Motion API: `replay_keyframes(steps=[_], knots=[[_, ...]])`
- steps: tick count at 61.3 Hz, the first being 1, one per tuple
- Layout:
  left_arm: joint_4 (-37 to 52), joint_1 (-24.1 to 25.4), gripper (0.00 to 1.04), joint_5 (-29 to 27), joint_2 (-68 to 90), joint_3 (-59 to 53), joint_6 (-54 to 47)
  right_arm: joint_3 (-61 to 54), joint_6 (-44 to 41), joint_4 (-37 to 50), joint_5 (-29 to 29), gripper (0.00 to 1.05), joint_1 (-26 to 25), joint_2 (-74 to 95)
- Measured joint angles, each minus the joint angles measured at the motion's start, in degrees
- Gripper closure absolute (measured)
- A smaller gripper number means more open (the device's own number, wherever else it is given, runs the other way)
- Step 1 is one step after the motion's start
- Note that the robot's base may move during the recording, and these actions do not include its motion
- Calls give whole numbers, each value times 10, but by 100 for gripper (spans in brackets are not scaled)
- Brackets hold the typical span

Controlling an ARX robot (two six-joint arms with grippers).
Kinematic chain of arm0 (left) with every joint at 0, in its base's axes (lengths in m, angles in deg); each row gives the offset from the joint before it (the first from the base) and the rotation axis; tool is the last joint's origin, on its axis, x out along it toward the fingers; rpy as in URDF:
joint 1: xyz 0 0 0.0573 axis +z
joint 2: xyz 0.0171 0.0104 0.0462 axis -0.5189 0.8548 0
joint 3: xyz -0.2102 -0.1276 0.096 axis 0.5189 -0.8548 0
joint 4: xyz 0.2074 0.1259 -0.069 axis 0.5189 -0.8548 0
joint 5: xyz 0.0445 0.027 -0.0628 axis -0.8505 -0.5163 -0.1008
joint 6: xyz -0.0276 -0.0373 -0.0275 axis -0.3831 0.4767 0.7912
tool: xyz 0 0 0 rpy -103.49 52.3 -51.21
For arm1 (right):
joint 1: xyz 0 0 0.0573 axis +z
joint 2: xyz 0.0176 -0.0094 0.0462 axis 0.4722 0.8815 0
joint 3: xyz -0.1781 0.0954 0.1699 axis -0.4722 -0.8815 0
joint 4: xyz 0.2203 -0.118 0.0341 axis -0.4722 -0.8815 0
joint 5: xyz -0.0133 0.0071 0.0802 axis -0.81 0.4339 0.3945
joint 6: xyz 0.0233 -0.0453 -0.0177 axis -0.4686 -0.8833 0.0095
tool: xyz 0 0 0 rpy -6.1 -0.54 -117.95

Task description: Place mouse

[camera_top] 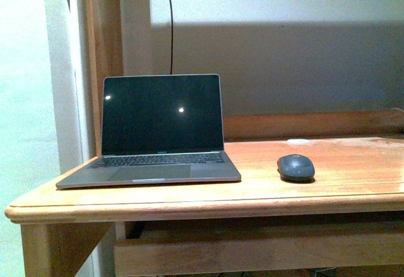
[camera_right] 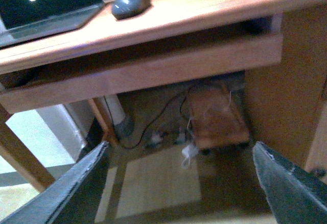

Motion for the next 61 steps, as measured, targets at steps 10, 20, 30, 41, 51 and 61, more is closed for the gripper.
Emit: replay_keyframes(steps=[10, 20, 30, 41, 51, 61], knots=[[0, 0, 8, 0, 0, 0, 0, 0, -67, 0, 88, 55, -78, -13], [0, 0, 8, 0, 0, 0, 0, 0, -80, 0, 99, 83, -102, -15], [0, 0, 8, 0, 0, 0, 0, 0, -88, 0, 100, 102, -103, -15], [0, 0, 8, 0, 0, 0, 0, 0, -89, 0, 99, 76, -103, -15], [0, 0, 8, 0, 0, 0, 0, 0, -89, 0, 100, 49, -103, -15], [0, 0, 8, 0, 0, 0, 0, 0, -89, 0, 99, 21, -103, -15]])
